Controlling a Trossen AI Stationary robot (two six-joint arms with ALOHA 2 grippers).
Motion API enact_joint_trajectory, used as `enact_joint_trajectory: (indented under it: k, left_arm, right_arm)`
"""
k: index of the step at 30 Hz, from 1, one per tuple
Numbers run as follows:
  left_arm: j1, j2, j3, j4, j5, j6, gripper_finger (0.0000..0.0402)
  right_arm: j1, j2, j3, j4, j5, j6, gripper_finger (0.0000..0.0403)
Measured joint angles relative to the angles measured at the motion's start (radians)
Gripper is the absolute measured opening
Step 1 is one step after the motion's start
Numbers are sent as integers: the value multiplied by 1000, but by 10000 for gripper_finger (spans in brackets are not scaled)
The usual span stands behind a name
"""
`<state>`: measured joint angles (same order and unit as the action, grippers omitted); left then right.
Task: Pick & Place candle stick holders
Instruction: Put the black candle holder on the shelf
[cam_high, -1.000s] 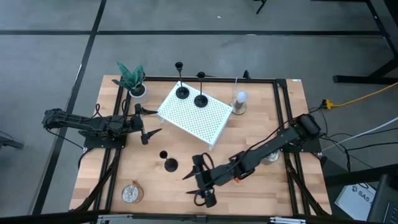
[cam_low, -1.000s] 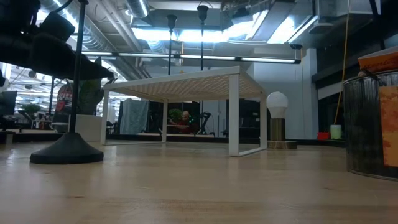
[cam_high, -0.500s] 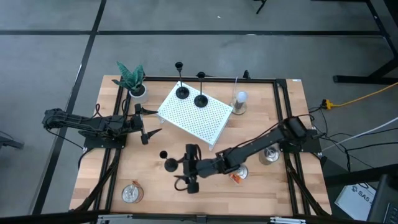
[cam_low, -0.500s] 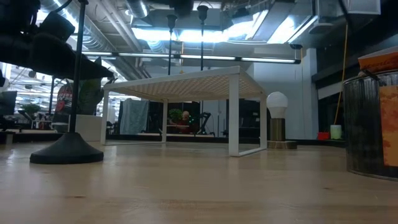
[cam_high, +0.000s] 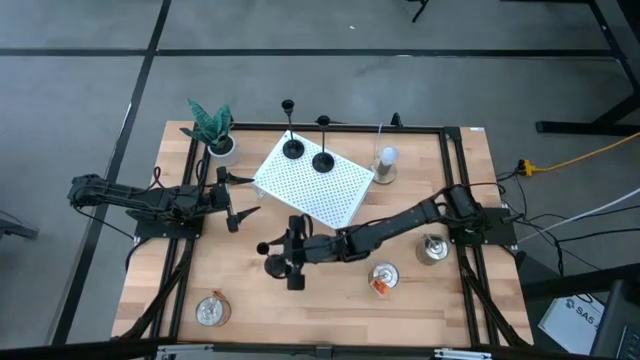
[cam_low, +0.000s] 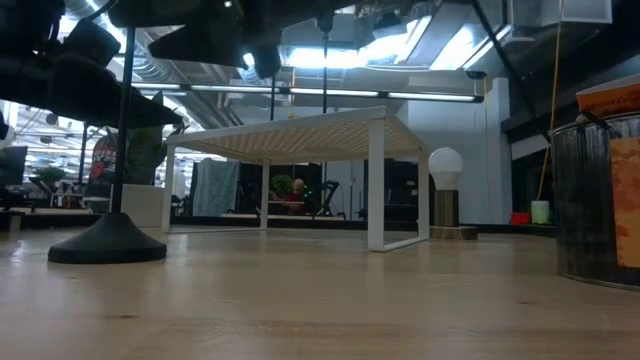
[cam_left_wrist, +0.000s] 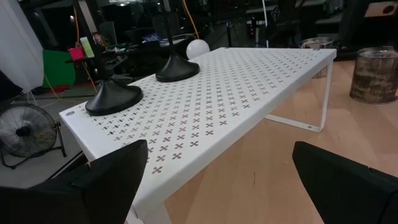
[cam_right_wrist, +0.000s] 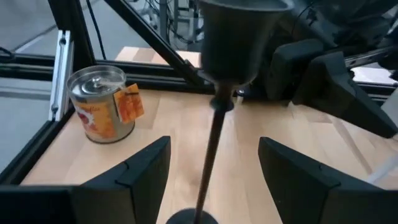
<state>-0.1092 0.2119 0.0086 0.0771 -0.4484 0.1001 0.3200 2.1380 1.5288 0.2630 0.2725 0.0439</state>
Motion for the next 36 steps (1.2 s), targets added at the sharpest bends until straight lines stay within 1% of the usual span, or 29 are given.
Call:
enact_joint_trajectory:
  k: [6,9,12,16,19,24,26,28,31,33,36]
  left_arm:
    - [0,0,0,0,0,0,400]
    - [0,0,0,0,0,0,400]
    - [0,0,0,0,0,0,400]
    - [0,0,0,0,0,0,400]
    - [0,0,0,0,0,0,400]
    - [0,0,0,0,0,0,400]
    - [0,0,0,0,0,0,400]
    - [0,0,0,0,0,0,400]
    - [0,0,0,0,0,0,400]
    - [0,0,0,0,0,0,400]
    - [0,0,0,0,0,0,400]
  right_arm:
    - [-23,22,0,36,-40,0,247]
    - [-23,27,0,42,-40,-17,228]
    - [-23,27,0,48,-46,-39,189]
    - [-21,27,0,51,-86,-50,123]
    - [-21,27,0,51,-93,-51,76]
    - [-22,27,0,60,-141,-51,17]
    - [-21,27,0,68,-154,-49,12]
    - [-21,27,0,79,-161,-48,16]
    - [-21,22,-1,99,-200,-27,15]
    - [-22,11,-1,111,-236,-21,10]
    - [-21,-17,-1,108,-250,-21,7]
